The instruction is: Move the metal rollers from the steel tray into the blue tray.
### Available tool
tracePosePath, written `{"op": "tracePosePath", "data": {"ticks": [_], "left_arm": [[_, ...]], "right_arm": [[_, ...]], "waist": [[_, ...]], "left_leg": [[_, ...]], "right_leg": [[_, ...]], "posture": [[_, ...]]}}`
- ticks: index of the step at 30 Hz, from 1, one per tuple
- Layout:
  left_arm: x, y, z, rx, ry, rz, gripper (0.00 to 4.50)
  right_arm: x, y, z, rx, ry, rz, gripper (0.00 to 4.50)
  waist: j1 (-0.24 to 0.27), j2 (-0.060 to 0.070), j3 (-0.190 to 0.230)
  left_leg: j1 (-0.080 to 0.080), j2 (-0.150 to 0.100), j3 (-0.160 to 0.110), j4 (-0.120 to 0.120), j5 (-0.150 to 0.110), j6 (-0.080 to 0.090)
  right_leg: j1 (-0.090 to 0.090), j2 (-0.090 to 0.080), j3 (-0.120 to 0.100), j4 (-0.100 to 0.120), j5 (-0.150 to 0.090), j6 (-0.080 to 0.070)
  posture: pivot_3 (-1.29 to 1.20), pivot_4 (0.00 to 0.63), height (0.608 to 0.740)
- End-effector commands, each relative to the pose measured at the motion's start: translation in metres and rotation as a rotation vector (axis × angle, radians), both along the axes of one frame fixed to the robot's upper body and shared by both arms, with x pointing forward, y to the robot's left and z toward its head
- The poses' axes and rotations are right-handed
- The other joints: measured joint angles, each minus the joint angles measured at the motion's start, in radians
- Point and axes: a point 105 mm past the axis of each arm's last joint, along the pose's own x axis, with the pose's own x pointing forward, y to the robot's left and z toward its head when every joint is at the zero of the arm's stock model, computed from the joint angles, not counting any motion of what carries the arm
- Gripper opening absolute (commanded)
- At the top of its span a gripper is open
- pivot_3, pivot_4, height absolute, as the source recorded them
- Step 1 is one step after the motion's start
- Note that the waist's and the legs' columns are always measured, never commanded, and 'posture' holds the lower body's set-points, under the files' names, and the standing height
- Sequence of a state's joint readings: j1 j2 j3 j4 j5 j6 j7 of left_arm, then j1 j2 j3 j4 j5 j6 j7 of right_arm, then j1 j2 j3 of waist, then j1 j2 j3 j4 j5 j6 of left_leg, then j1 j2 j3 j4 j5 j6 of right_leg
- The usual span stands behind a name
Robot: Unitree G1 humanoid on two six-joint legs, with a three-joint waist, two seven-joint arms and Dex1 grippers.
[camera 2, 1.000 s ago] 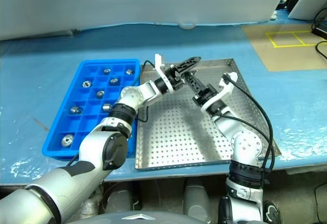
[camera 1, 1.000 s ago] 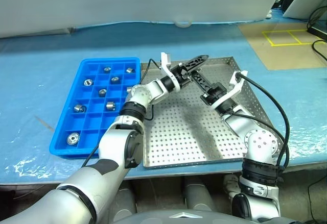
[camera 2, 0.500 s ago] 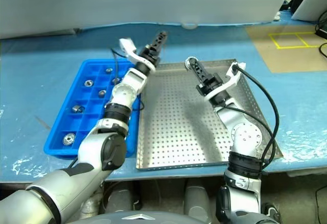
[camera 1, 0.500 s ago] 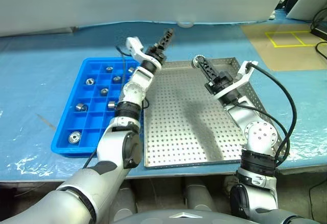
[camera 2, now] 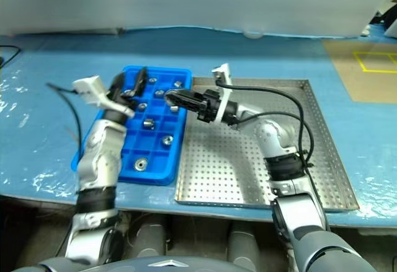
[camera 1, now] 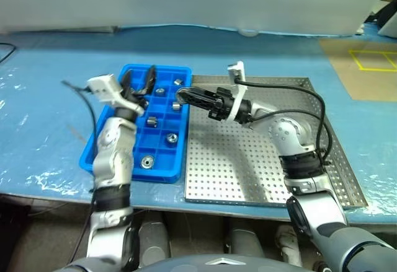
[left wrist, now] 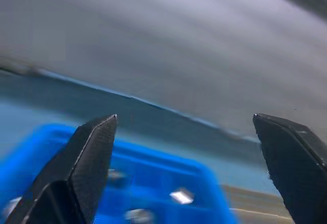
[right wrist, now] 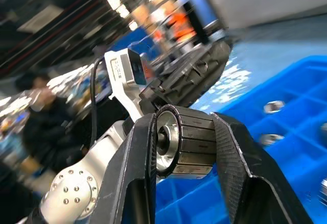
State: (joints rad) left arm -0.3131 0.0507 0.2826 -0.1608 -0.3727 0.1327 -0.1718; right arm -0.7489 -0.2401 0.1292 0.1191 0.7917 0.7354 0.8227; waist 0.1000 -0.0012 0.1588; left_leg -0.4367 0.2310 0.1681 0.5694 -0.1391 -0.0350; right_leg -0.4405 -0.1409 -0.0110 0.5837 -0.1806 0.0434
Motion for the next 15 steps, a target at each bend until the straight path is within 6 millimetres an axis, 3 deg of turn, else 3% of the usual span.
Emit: {"op": "tracePosePath", "data": {"ticks": [1, 7, 15], "left_arm": [[-0.024, 0.014, 0.021, 0.055, -0.081, 0.131, 4.5], [-0.053, 0.037, 0.005, 0.1, -0.011, 0.286, 4.5], [-0.077, 0.067, -0.01, 0.051, 0.037, 0.415, 4.5]], "right_arm": [[-0.007, 0.024, -0.003, -0.048, -0.076, 0.103, 1.2], [-0.006, 0.055, -0.026, -0.141, -0.113, 0.171, 1.2], [0.027, 0.069, -0.042, -0.195, -0.134, 0.006, 1.2]], "waist": [[0.03, 0.0, 0.0], [0.088, 0.0, 0.0], [0.136, 0.0, 0.0]], "left_leg": [[-0.001, 0.001, -0.002, 0.0, 0.001, -0.002], [-0.003, 0.004, -0.011, 0.0, 0.004, -0.006], [-0.001, 0.012, -0.02, -0.009, 0.011, -0.019]], "right_leg": [[0.0, 0.001, -0.003, 0.001, -0.001, -0.001], [0.001, 0.003, -0.01, 0.004, -0.002, -0.004], [0.0, 0.015, -0.013, 0.006, -0.002, -0.011]], "posture": [[0.31, 0.15, 0.74], [0.46, 0.15, 0.74], [0.49, 0.15, 0.74]]}}
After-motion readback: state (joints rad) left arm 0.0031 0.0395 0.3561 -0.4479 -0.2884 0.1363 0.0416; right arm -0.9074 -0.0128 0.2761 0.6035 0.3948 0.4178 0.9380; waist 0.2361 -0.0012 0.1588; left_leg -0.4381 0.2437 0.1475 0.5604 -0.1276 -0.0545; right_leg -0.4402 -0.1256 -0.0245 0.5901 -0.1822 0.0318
